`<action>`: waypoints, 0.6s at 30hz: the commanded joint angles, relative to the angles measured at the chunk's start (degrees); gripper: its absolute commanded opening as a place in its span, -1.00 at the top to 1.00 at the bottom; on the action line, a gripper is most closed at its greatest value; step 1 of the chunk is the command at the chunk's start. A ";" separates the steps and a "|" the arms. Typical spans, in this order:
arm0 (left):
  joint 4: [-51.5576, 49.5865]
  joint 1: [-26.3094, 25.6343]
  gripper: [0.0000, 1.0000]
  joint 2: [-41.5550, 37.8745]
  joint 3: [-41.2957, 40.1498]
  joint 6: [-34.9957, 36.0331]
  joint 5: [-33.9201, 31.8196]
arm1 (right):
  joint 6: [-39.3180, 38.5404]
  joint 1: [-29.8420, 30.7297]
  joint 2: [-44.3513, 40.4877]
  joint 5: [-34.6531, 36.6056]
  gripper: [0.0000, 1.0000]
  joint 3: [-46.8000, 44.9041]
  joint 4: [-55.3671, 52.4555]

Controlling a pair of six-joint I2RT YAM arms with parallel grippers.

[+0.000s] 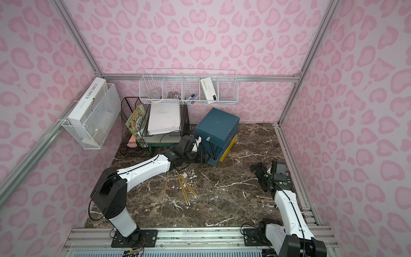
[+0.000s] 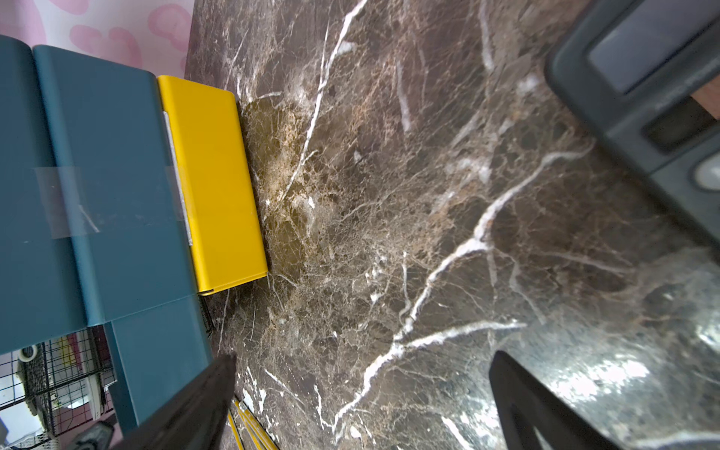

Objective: Please place the pencils in the drawer according to their color
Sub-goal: Close the drawer in the storage box.

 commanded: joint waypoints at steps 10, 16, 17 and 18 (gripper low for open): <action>6.87 -0.06 -0.54 3.60 5.28 4.42 1.91 | -1.56 0.06 0.37 0.82 -0.99 0.31 -0.79; 6.62 -0.15 -0.52 -3.68 -4.56 4.91 -2.40 | -1.11 0.14 0.69 0.40 -1.00 -0.93 0.58; 6.05 -0.15 -0.50 -4.04 -5.31 4.80 -3.39 | -1.11 0.07 0.87 0.30 -1.00 -1.05 0.74; 5.99 -0.11 -0.46 -4.02 -5.86 4.80 -4.06 | -1.11 0.10 1.03 0.25 -1.00 -1.13 0.79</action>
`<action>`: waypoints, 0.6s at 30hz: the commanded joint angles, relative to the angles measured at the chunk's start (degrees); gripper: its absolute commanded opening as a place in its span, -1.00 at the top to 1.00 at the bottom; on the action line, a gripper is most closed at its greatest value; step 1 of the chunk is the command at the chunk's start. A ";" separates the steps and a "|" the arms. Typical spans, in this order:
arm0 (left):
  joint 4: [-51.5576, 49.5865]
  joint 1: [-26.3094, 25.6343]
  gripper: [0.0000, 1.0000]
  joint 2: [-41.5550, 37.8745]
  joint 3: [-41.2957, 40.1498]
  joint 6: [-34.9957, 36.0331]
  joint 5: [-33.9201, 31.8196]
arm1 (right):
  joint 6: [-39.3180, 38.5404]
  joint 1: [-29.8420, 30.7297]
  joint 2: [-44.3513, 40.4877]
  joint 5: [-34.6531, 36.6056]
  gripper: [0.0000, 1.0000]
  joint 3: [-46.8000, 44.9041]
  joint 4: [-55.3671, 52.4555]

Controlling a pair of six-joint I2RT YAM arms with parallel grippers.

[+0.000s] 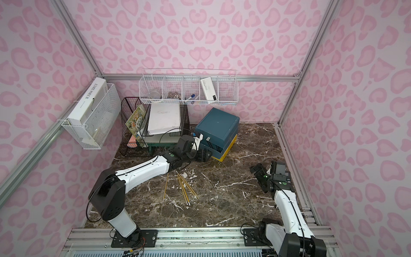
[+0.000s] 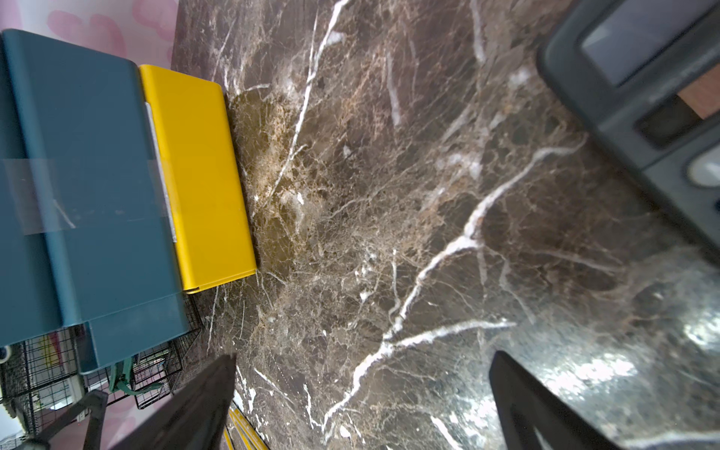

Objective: Please place the pencils in the drawer according to their color
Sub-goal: Close the drawer in the storage box.

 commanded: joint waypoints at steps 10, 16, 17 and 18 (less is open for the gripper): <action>-1.17 0.13 0.07 7.32 4.42 1.27 -6.27 | -0.89 0.11 0.38 0.46 -1.00 0.26 0.06; -0.47 0.23 0.14 12.95 10.01 2.07 -6.59 | -1.41 0.09 1.50 0.54 -0.99 0.92 -0.02; 0.08 0.20 0.15 13.60 10.82 2.11 -6.50 | -1.57 -0.04 1.74 0.54 -1.00 1.06 -0.05; 0.53 0.20 0.15 14.22 11.35 2.07 -6.50 | -1.66 -0.07 1.88 0.54 -1.00 1.13 -0.14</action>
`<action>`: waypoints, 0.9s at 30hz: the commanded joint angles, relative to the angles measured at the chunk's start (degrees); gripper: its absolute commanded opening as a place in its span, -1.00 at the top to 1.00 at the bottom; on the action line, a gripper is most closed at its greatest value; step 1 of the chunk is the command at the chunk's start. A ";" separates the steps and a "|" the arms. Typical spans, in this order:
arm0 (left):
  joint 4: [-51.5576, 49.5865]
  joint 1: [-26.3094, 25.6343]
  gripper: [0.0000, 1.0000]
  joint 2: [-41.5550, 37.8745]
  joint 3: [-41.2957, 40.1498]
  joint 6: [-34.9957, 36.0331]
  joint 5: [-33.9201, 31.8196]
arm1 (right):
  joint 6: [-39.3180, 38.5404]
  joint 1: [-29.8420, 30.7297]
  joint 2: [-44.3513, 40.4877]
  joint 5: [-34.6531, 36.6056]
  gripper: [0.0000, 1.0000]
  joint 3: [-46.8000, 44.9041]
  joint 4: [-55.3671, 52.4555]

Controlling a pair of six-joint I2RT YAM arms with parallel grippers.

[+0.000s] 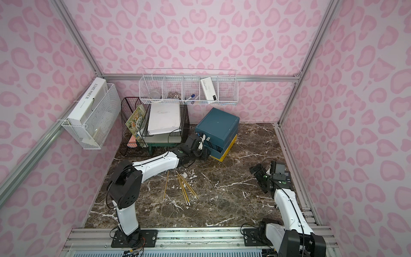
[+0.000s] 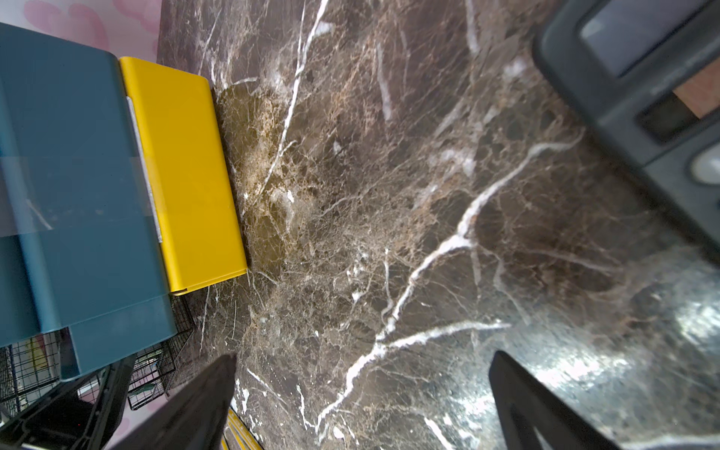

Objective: Please place the pencils in the drawer according to their color
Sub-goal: Close the drawer in the storage box.

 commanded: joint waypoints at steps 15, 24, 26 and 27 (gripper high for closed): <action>11.70 -1.31 0.18 5.88 5.57 -2.25 -1.17 | -2.04 -0.09 1.21 1.14 -1.00 2.06 -1.45; 18.78 -3.84 0.22 7.07 2.17 -4.80 -5.88 | -2.22 -0.04 -0.11 1.26 -1.00 2.76 -3.49; 20.36 -3.96 0.22 7.65 1.64 -5.26 -6.88 | -2.27 -0.09 -0.45 1.15 -1.00 2.85 -3.99; 21.34 -4.05 0.22 7.79 1.39 -5.60 -7.36 | -2.26 -0.09 -0.55 1.06 -1.00 2.85 -4.23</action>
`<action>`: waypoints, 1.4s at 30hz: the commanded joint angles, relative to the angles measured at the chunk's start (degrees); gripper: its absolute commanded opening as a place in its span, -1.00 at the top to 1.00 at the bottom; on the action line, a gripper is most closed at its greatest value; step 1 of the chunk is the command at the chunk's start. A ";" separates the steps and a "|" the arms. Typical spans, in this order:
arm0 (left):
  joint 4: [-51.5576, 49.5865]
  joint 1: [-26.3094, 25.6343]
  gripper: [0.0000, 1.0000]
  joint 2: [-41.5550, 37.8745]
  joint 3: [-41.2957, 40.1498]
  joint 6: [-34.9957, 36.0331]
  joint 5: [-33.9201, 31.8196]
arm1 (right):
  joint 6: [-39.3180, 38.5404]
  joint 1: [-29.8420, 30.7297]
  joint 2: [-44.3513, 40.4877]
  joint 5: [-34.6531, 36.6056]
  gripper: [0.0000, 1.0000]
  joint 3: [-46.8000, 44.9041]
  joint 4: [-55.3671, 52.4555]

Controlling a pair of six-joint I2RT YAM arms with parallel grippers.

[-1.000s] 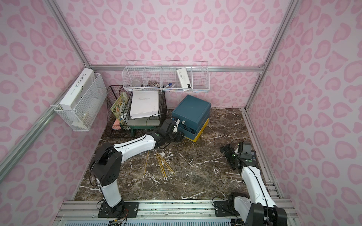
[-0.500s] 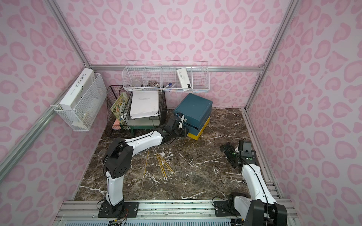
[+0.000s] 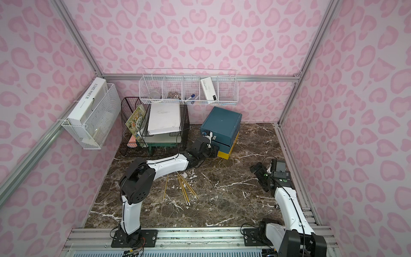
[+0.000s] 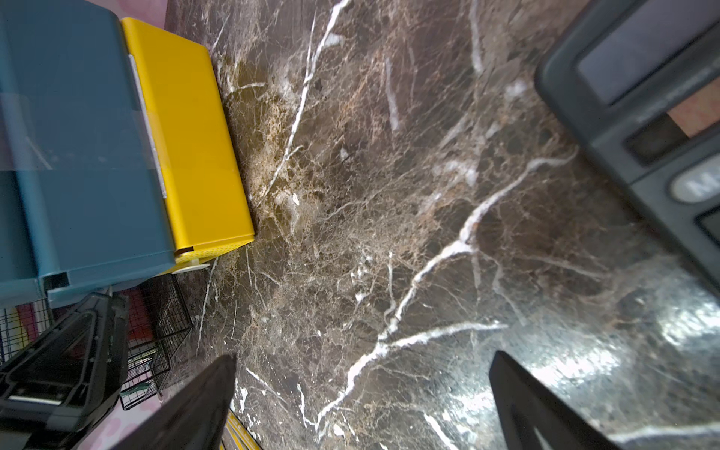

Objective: Please place the pencils in the drawer according to their color
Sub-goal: Close the drawer in the storage box.

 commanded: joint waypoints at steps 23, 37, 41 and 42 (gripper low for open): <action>12.84 -3.10 -0.31 -7.22 -10.26 1.02 -6.14 | -0.76 0.00 -2.70 -0.42 -1.00 -0.62 -2.60; -33.86 -3.87 -0.61 -18.77 -6.99 -35.07 -14.73 | 1.00 0.00 -3.93 -2.81 -1.00 -4.15 1.31; -39.96 -2.86 -0.62 -15.12 -3.23 -42.23 -9.91 | 1.19 -0.01 -3.97 -3.36 -1.00 -4.45 2.12; -40.55 -2.46 -0.62 -14.14 -2.70 -43.87 -8.31 | 1.18 -0.05 -3.97 -3.61 -1.00 -4.54 2.35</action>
